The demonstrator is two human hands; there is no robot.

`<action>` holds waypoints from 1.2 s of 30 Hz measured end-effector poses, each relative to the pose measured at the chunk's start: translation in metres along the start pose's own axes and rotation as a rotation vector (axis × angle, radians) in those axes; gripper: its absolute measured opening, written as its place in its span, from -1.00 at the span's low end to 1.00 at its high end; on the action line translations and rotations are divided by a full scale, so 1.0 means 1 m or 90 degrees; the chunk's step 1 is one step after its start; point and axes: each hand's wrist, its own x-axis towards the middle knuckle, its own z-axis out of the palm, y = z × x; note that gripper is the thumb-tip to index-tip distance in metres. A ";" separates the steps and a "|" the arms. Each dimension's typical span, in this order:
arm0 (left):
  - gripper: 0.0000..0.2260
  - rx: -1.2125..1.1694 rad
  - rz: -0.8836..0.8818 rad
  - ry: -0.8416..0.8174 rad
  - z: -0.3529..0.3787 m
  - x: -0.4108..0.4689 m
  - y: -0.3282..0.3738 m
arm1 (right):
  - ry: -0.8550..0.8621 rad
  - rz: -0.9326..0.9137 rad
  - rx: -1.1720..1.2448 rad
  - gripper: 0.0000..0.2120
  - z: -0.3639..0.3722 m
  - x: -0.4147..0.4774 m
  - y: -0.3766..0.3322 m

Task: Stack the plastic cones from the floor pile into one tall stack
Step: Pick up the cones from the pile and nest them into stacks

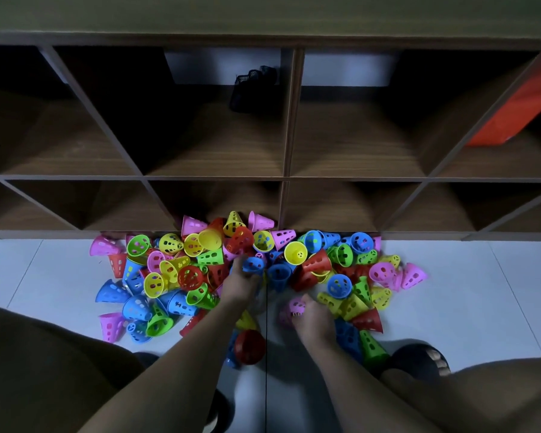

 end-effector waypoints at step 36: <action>-0.68 -0.035 -0.101 -0.108 0.087 -0.028 -0.011 | 0.046 0.446 0.264 -0.59 -0.023 -0.040 0.145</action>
